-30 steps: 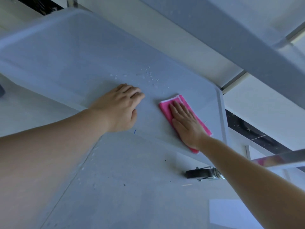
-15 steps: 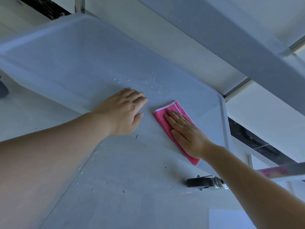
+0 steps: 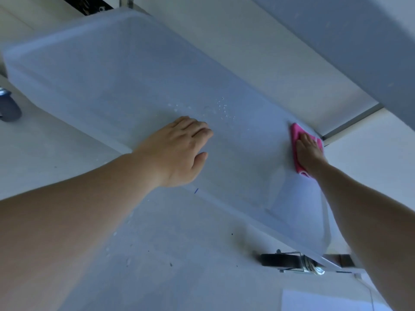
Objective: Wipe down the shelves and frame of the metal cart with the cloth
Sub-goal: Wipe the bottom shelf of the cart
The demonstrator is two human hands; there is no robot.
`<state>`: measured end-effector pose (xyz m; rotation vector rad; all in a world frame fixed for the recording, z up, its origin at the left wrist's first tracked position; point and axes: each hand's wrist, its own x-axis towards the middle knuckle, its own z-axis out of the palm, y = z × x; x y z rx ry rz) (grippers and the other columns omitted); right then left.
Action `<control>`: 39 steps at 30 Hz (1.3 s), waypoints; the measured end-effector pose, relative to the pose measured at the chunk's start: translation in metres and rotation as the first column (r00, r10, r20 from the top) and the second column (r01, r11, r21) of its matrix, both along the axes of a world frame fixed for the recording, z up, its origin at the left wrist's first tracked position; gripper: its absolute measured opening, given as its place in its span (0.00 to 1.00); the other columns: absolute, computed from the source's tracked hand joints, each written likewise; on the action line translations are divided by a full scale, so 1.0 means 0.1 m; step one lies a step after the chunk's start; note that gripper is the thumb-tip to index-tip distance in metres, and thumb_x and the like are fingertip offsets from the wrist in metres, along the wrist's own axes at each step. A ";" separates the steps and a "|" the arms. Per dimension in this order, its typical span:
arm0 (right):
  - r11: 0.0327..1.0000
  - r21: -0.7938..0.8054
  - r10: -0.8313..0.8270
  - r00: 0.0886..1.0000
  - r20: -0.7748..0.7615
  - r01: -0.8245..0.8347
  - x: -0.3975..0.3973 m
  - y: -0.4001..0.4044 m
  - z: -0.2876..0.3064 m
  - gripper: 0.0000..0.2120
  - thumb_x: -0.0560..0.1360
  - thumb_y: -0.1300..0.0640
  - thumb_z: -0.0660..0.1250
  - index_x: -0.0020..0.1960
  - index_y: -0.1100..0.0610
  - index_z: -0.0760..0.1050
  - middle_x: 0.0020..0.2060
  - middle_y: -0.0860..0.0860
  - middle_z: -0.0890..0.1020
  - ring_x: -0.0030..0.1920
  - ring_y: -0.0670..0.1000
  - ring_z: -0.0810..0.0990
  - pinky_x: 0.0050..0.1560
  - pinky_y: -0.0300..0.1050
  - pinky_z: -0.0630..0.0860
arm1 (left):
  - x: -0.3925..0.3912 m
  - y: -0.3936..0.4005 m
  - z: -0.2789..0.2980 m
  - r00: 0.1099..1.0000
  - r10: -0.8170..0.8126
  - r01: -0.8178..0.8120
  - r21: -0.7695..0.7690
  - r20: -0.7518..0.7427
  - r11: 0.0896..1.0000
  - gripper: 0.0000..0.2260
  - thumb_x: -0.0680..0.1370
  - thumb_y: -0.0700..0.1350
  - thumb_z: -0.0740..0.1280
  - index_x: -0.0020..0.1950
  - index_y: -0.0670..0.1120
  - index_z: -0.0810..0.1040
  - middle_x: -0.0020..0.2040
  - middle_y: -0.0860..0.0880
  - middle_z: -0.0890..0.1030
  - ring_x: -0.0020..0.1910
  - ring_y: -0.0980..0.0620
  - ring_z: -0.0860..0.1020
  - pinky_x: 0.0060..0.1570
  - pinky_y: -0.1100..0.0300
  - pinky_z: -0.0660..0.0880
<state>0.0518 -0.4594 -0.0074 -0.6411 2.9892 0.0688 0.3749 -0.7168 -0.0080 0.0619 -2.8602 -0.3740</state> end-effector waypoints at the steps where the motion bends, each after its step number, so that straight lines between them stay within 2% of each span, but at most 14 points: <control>1: 0.999 -0.016 -0.039 0.999 0.003 0.039 -0.06 -0.04 0.01 0.24 0.80 0.53 0.44 0.74 0.59 0.56 0.75 0.56 0.57 0.75 0.55 0.52 0.74 0.52 0.45 | 0.00 0.00 -0.01 1.000 0.001 -0.001 0.002 -0.002 1.000 0.22 0.78 0.50 0.53 0.68 0.41 0.65 0.68 0.44 0.69 0.66 0.44 0.65 0.71 0.54 0.55; 4: 0.995 -0.014 -0.100 0.995 0.001 0.100 -0.23 -0.20 0.00 0.23 0.80 0.55 0.45 0.72 0.61 0.57 0.74 0.59 0.59 0.74 0.59 0.53 0.74 0.54 0.46 | 0.00 0.01 -0.03 1.000 0.013 -0.013 -0.003 -0.016 1.000 0.22 0.78 0.50 0.52 0.69 0.42 0.64 0.69 0.44 0.68 0.67 0.45 0.64 0.72 0.55 0.54; 6: 0.997 0.000 -0.079 0.997 -0.022 0.079 -0.33 -0.32 -0.01 0.23 0.80 0.57 0.45 0.72 0.64 0.57 0.73 0.61 0.59 0.73 0.60 0.54 0.74 0.55 0.44 | -0.01 0.00 -0.04 1.000 0.018 -0.018 -0.014 -0.024 1.000 0.23 0.78 0.51 0.52 0.70 0.42 0.64 0.69 0.45 0.67 0.67 0.45 0.63 0.72 0.56 0.53; 10: 0.977 0.172 0.137 0.990 -0.035 -0.129 -0.37 -0.47 -0.07 0.22 0.80 0.61 0.48 0.72 0.67 0.58 0.74 0.61 0.56 0.75 0.61 0.49 0.74 0.59 0.41 | -0.02 0.00 -0.05 0.999 0.019 -0.019 -0.008 -0.034 1.000 0.22 0.78 0.50 0.53 0.70 0.42 0.64 0.69 0.44 0.68 0.67 0.45 0.63 0.71 0.56 0.54; 12: 0.953 0.201 0.238 0.970 -0.042 -0.225 -0.28 -0.52 -0.08 0.22 0.81 0.62 0.48 0.73 0.67 0.56 0.75 0.61 0.52 0.75 0.60 0.46 0.73 0.57 0.36 | -0.02 -0.01 -0.05 0.999 0.020 -0.020 -0.007 -0.028 1.000 0.22 0.78 0.50 0.53 0.70 0.42 0.64 0.69 0.44 0.68 0.67 0.45 0.64 0.71 0.55 0.55; 14: 0.950 0.148 0.283 0.959 -0.033 -0.275 -0.10 -0.59 -0.06 0.22 0.82 0.60 0.46 0.75 0.64 0.52 0.76 0.59 0.50 0.76 0.57 0.44 0.73 0.52 0.34 | -0.01 -0.01 -0.05 0.999 0.020 -0.020 -0.010 -0.031 1.000 0.23 0.78 0.50 0.51 0.70 0.42 0.64 0.69 0.45 0.68 0.67 0.45 0.64 0.71 0.55 0.56; 17: 0.953 -0.019 0.304 0.953 0.000 -0.304 0.29 -0.66 -0.03 0.23 0.82 0.55 0.46 0.76 0.57 0.50 0.76 0.54 0.50 0.76 0.53 0.44 0.71 0.42 0.35 | -0.01 0.01 -0.03 0.999 0.028 -0.029 -0.006 -0.036 1.000 0.23 0.77 0.50 0.49 0.68 0.42 0.66 0.67 0.45 0.69 0.66 0.45 0.65 0.71 0.55 0.56; 19: 0.909 -0.054 0.415 0.910 0.009 -0.414 0.64 -0.70 -0.01 0.23 0.82 0.53 0.48 0.76 0.56 0.50 0.76 0.52 0.49 0.76 0.51 0.45 0.70 0.39 0.36 | 0.00 0.00 -0.01 0.998 0.040 -0.041 -0.015 -0.038 0.999 0.22 0.76 0.50 0.49 0.66 0.42 0.67 0.65 0.45 0.70 0.63 0.44 0.67 0.70 0.54 0.57; 23: 0.792 -0.064 0.610 0.791 0.049 -0.607 1.44 -0.75 0.08 0.27 0.77 0.46 0.43 0.74 0.52 0.46 0.71 0.44 0.45 0.73 0.45 0.43 0.72 0.39 0.37 | 0.02 0.00 0.01 0.996 0.063 -0.064 -0.014 -0.068 0.998 0.21 0.76 0.48 0.51 0.63 0.40 0.70 0.61 0.43 0.73 0.60 0.42 0.69 0.69 0.52 0.59; 27: 0.721 -0.053 0.691 0.713 0.120 -0.691 2.06 -0.74 0.10 0.25 0.77 0.43 0.39 0.72 0.46 0.38 0.74 0.44 0.44 0.75 0.47 0.39 0.73 0.43 0.36 | 0.03 0.00 0.02 0.988 0.092 -0.090 0.020 -0.122 0.996 0.18 0.76 0.46 0.54 0.61 0.39 0.72 0.58 0.41 0.75 0.57 0.41 0.71 0.67 0.50 0.62; 34: 0.724 -0.059 0.688 0.712 0.141 -0.687 2.21 -0.72 0.15 0.25 0.78 0.47 0.41 0.72 0.47 0.38 0.75 0.46 0.44 0.75 0.46 0.38 0.74 0.45 0.37 | 0.10 -0.09 0.14 0.986 0.094 -0.074 0.144 -0.135 0.987 0.17 0.76 0.44 0.56 0.61 0.37 0.73 0.59 0.39 0.76 0.59 0.39 0.72 0.62 0.51 0.66; 39: 0.722 -0.063 0.690 0.711 0.138 -0.689 2.22 -0.71 0.13 0.25 0.78 0.47 0.41 0.72 0.47 0.39 0.76 0.47 0.45 0.75 0.46 0.39 0.74 0.45 0.37 | 0.29 -0.66 0.25 0.973 0.192 -0.195 -0.007 -0.130 0.981 0.19 0.74 0.48 0.53 0.55 0.39 0.76 0.53 0.38 0.79 0.53 0.37 0.75 0.54 0.48 0.72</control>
